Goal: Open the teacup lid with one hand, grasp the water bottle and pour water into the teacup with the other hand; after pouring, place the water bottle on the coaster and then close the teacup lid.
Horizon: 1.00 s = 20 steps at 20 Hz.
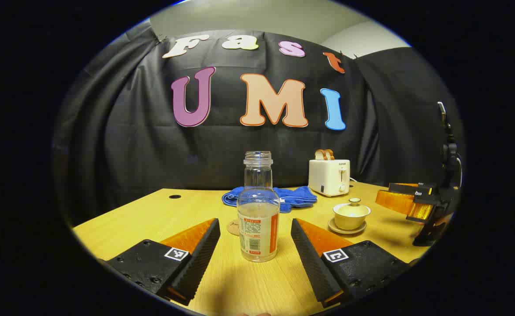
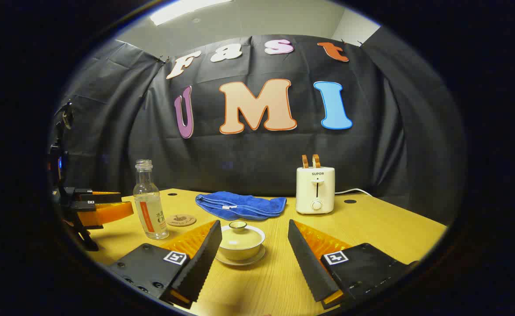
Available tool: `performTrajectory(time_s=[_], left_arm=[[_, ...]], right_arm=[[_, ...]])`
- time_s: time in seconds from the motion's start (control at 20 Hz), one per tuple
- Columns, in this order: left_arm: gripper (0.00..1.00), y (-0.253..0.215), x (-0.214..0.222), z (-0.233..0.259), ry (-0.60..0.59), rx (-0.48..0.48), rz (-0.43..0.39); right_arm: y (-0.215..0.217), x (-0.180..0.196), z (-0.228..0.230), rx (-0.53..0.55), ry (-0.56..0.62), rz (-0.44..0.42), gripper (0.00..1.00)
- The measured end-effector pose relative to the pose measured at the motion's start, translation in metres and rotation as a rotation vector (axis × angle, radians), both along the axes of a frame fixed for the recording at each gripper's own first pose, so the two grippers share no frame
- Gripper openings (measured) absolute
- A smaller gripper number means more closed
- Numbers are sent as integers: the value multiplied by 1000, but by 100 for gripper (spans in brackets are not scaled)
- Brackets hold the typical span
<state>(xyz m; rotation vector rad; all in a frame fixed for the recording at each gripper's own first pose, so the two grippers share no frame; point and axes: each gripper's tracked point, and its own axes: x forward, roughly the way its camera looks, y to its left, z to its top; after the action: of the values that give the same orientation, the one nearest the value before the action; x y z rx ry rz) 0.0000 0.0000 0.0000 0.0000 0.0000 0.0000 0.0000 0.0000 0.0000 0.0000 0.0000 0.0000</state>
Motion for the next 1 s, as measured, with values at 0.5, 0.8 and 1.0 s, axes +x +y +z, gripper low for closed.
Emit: performTrajectory(time_s=[0.5, 0.8, 1.0], left_arm=[[95, 16, -2, -2, 6, -5, 79], [95, 15, -1, 0, -3, -11, 86], [95, 15, -3, -1, -3, -9, 87]], right_arm=[[0, 1, 0, 0, 1, -6, 94], [-2, 1, 0, 1, 0, -12, 95], [-2, 0, 0, 1, 1, -13, 93]])
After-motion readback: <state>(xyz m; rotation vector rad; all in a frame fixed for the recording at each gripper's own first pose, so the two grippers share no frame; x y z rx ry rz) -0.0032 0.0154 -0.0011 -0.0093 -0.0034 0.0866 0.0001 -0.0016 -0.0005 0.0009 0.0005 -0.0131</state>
